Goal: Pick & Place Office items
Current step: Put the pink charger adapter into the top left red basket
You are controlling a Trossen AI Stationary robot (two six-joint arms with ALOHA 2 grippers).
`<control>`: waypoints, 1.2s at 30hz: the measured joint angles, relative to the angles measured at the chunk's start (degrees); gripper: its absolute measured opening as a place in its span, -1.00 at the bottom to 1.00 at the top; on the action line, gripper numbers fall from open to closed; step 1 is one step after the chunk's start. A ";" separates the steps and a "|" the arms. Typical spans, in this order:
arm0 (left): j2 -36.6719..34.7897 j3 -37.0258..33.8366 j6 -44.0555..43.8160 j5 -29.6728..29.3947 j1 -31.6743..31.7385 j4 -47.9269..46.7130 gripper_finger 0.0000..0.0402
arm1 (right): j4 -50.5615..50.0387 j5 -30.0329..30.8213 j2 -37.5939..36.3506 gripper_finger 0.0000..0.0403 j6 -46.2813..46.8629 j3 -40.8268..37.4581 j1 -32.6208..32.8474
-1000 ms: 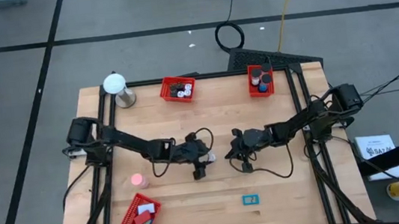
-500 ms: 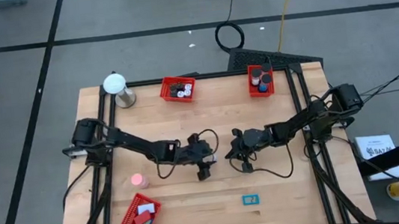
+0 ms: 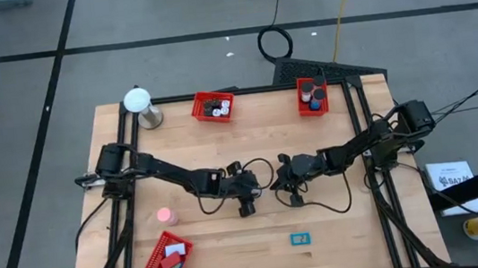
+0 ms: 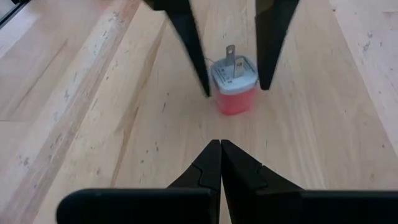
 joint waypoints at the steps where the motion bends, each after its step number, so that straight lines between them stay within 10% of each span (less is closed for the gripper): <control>1: 0.05 0.01 -0.03 -0.01 0.00 0.11 -0.25 | 0.02 0.01 0.00 -0.99 -0.02 0.00 -0.02; 11: -11.23 -0.02 1.13 -4.37 4.92 -9.61 -0.33 | 0.00 0.02 0.00 -0.99 -0.02 0.00 0.00; 20: -29.27 0.00 -5.35 -10.54 25.45 -27.54 -0.33 | 0.02 0.00 0.00 -0.99 0.10 0.00 0.00; 36: -15.33 -0.11 -4.97 -5.72 44.98 -22.90 -0.33 | 0.68 -0.13 0.00 -0.99 0.02 0.00 0.00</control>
